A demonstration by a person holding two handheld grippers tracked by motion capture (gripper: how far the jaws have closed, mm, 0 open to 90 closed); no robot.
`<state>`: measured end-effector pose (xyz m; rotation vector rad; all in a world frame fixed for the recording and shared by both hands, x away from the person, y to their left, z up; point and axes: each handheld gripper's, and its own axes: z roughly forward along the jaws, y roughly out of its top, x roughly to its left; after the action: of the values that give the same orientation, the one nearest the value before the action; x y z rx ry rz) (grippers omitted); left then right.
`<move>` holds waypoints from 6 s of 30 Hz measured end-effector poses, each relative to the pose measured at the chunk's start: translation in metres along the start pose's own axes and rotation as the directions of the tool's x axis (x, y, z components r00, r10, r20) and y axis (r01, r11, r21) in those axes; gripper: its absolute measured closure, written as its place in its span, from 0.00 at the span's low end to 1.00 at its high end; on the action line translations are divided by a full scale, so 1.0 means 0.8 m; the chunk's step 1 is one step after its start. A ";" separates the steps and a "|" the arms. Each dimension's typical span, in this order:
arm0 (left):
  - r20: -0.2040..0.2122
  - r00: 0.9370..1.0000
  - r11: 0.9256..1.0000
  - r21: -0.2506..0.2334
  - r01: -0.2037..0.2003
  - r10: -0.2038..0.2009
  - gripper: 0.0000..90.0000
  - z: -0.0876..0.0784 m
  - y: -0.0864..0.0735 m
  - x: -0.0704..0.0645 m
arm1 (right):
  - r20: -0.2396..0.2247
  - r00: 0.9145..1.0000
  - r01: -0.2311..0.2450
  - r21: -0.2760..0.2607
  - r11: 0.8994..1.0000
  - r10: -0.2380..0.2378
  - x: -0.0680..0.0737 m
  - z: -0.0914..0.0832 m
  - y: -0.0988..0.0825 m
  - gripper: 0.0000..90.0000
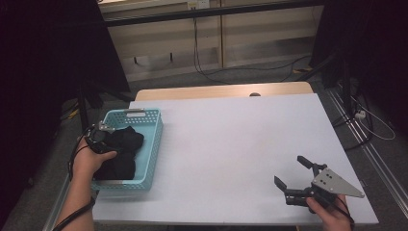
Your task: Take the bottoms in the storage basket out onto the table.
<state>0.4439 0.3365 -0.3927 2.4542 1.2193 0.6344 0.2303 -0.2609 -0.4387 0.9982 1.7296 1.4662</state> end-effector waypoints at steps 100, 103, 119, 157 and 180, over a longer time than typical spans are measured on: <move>0.261 0.943 0.974 -0.037 0.224 -0.207 0.80 -0.109 0.122 0.003 | -0.027 1.000 0.015 0.005 1.000 -0.015 0.003 0.002 0.000 0.01; 0.259 0.947 0.980 -0.017 0.200 -0.189 0.80 -0.125 0.138 0.001 | -0.026 1.000 0.011 0.006 1.000 -0.011 0.003 0.003 -0.001 0.01; 0.315 0.949 0.983 -0.178 0.051 0.008 0.80 -0.196 0.235 -0.073 | -0.027 1.000 0.009 0.007 1.000 -0.009 0.003 0.002 0.000 0.01; 0.480 0.831 0.949 -0.264 -0.170 0.282 0.74 -0.035 0.209 -0.283 | -0.037 0.999 0.023 0.025 0.999 -0.022 0.002 0.005 -0.002 0.01; 0.444 0.878 0.954 -0.295 -0.047 0.180 0.09 -0.021 0.143 -0.270 | -0.044 0.999 0.035 0.069 0.997 -0.032 0.005 0.008 -0.004 0.01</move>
<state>0.3953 0.0966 -0.3772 2.2656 0.7425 0.1946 0.2335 -0.2549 -0.4432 0.9752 1.8301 1.4247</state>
